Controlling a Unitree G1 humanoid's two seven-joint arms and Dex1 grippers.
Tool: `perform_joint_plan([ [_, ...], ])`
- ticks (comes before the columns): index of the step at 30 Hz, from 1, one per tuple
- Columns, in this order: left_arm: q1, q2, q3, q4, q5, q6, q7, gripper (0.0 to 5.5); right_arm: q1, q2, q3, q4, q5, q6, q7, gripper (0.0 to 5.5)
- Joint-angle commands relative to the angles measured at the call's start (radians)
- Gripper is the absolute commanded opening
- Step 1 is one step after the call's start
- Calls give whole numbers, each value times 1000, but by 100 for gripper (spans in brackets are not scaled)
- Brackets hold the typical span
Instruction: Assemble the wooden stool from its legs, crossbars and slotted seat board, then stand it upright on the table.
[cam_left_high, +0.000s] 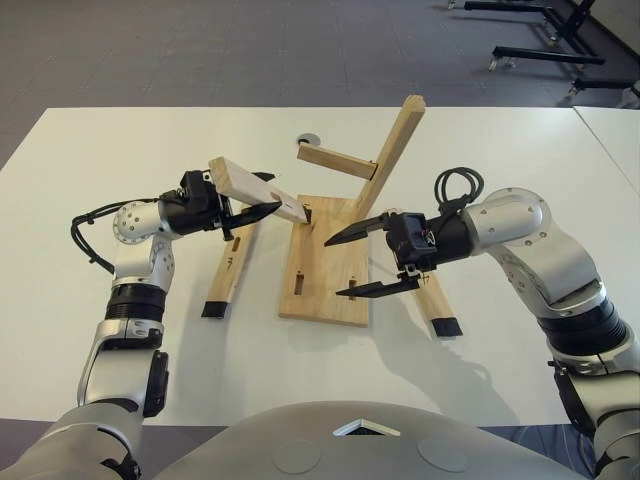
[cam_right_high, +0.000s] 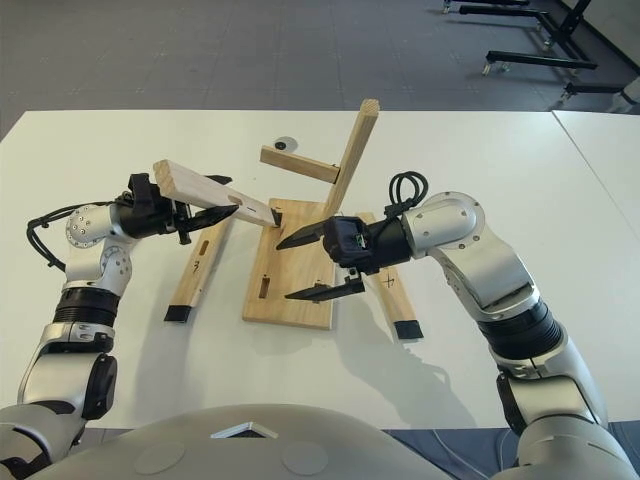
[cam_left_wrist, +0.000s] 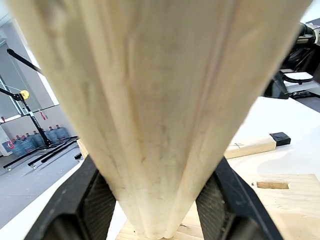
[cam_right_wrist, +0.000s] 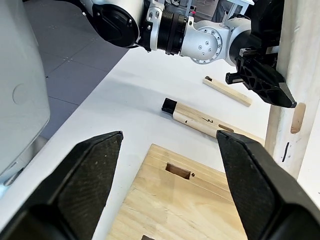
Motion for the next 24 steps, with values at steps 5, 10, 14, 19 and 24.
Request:
perform_joint_plan([
  [5,8,89,-72,-88,14,183,-58,202,-19,4,-30,-53,64,74,-44,345],
  [10,32,144,-107,-198,2,302,-79,202,-11,1,-35,-58,69,79,-53,345],
  [14,53,184,-115,-261,-14,390,-80,202,-8,-1,-43,-57,71,73,-54,345],
  [19,74,222,-129,-296,-7,462,-62,202,-6,1,-48,-67,84,79,-54,345],
  [24,93,259,-130,-339,-8,512,-40,202,0,12,-68,-92,121,104,-83,345],
])
